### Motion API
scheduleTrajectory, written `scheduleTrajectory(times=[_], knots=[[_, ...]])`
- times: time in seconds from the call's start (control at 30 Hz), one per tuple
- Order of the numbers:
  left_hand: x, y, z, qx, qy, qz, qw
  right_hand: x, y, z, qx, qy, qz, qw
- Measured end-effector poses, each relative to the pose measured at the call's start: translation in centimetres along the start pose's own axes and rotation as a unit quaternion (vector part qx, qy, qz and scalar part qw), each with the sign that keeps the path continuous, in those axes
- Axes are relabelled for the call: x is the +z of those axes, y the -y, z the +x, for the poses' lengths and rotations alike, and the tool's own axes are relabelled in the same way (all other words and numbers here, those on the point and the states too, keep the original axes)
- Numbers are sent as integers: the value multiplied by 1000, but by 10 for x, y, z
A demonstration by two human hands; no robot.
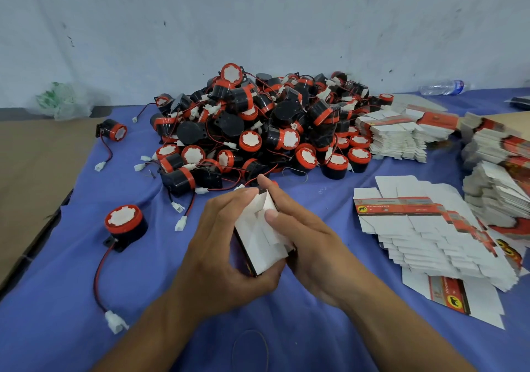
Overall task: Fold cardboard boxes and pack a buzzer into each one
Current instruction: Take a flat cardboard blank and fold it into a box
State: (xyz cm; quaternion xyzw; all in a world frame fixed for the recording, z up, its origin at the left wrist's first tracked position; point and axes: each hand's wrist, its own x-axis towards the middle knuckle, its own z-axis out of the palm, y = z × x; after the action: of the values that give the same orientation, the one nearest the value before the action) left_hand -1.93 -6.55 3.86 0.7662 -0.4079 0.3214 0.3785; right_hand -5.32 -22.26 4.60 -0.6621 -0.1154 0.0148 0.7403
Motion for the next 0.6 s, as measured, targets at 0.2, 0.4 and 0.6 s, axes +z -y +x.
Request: scheduleTrajectory(times=[0.2, 0.4, 0.6], knots=[[1, -2, 0, 25, -14, 9, 1000, 2, -3, -2, -41, -43, -127, 990], [0, 0, -1, 2, -13, 6, 1000, 4, -2, 0, -14, -13, 17, 1000], [2, -1, -4, -78, 25, -65, 995, -8, 9, -1, -33, 5, -56, 998]])
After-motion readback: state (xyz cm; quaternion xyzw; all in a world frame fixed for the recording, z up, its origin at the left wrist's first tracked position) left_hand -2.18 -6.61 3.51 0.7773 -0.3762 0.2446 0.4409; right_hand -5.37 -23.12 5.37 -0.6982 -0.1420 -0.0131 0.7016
